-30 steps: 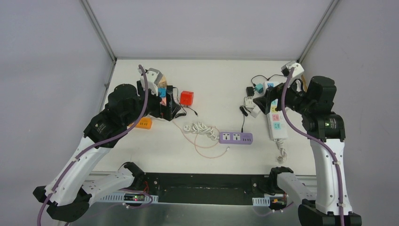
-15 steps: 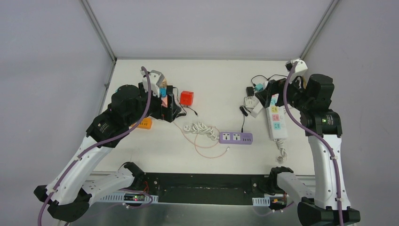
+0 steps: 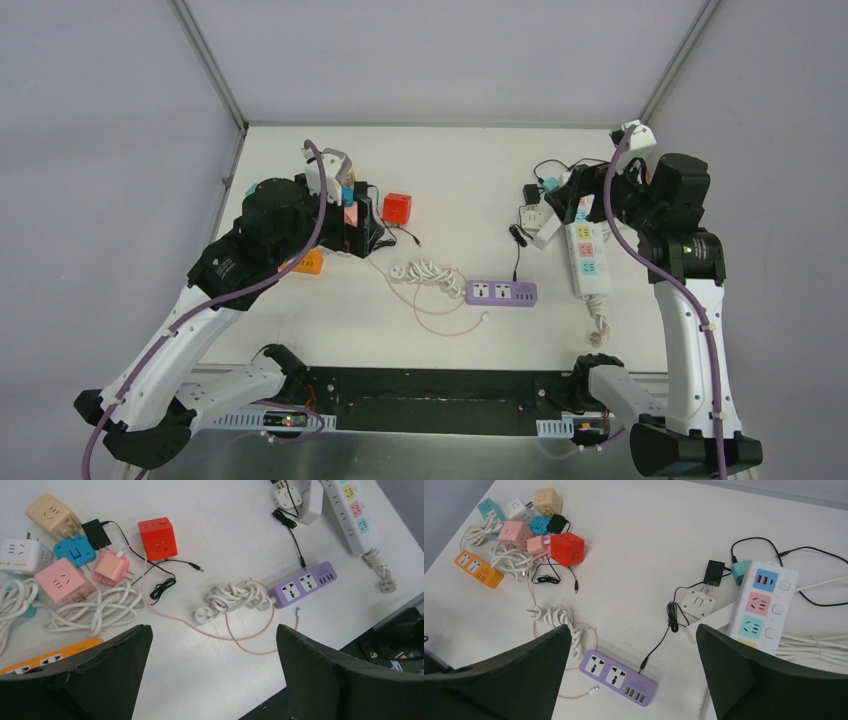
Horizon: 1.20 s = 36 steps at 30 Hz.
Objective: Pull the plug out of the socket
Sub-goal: Reset both arms
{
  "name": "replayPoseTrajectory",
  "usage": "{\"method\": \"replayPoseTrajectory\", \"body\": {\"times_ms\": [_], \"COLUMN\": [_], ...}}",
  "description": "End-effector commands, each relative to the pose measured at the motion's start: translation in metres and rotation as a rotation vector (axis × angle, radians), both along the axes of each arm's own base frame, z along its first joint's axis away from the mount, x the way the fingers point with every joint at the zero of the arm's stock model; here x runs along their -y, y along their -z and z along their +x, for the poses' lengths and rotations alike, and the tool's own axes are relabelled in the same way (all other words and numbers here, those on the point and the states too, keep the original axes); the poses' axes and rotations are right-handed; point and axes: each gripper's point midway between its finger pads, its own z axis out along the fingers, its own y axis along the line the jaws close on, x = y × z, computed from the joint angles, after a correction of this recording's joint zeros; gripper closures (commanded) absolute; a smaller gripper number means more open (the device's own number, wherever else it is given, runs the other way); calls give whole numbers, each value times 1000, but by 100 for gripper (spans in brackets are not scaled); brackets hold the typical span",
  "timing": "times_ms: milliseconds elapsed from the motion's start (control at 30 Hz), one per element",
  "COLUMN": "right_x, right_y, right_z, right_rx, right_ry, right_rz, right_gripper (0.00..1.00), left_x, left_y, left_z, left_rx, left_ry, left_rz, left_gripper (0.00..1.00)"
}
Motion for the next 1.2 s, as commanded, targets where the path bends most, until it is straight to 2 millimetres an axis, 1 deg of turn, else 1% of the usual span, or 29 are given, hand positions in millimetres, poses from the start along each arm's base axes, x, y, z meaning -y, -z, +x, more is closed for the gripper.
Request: {"method": "replayPoseTrajectory", "body": {"times_ms": [0,133,233,367,500,567,800,1167], "right_x": [1,15,21,28,35,37,43,47], "right_y": [-15,-17,-17,-12,-7,-8,-5,0], "right_z": [10,19,23,25,27,27,27,28], "right_rx": [24,7,-6,-28,-40,-40,-48,-58], "right_ry": [10,53,60,71,83,84,97,105], "right_rz": [21,24,42,59,67,71,78,85], "right_gripper": [0,0,0,0,0,0,0,0], "left_x": [-10,-14,-15,-17,-17,-17,-15,-19], "left_y": [-1,4,2,-1,4,9,16,20], "left_z": [7,9,8,7,8,9,10,11], "left_rx": [35,44,56,74,69,60,48,52], "left_ry": [-42,-54,-51,-51,-49,-50,-43,-57], "left_rz": [57,84,88,96,107,117,124,140], "left_gripper": [1,1,1,1,1,1,1,1]}}
